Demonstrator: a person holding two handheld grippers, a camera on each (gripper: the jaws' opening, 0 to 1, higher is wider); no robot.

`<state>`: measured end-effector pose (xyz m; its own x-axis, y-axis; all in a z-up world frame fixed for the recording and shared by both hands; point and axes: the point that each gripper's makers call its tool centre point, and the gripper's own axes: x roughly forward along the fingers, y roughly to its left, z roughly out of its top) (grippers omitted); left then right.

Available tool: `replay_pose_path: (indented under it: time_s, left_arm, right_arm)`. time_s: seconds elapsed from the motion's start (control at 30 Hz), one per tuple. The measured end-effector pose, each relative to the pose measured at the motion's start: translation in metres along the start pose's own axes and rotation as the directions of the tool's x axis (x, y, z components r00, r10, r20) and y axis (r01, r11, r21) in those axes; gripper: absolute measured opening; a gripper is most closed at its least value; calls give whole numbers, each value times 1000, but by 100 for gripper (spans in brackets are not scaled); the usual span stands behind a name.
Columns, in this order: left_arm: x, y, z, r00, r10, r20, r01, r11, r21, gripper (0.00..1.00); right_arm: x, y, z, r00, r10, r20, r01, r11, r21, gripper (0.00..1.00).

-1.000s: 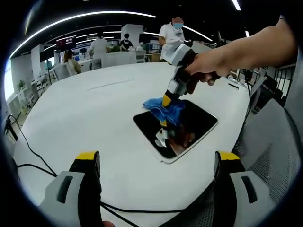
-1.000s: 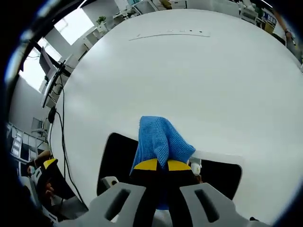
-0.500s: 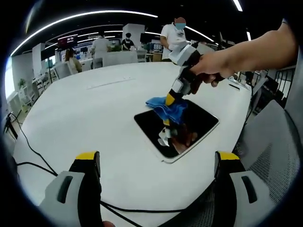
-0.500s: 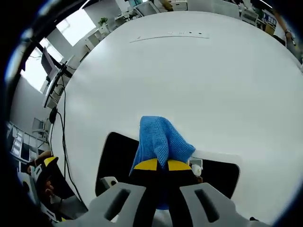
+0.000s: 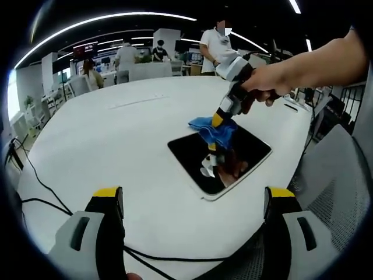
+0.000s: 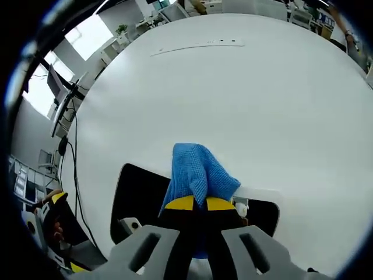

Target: Wipe the mirror surface with the cleaning cloth until all visible marks leave the cleaned area.

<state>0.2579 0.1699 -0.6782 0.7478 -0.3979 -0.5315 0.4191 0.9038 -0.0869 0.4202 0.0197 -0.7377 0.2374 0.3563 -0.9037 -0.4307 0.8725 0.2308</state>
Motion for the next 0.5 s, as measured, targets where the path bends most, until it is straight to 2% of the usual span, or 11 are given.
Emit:
replay_pose_path:
  time_s: [0.27,0.37,0.5]
  left_arm:
    - [0,0,-2,1000,-1,-14,1,1000,0,99]
    - [-3,5,0,1000,25,-8,-25,1000,9,99]
    - [-3,5,0,1000,26,-8,-26,1000,6,99]
  right_arm:
    - [-2,-6,-1,1000,-9,-4,9,1000,-16,0]
    - [-4,-11,-2,1000,-15,-7,15,1000,-14,0]
    - [-4,-18,-2,1000,-19,-11,19,1000,-2,0]
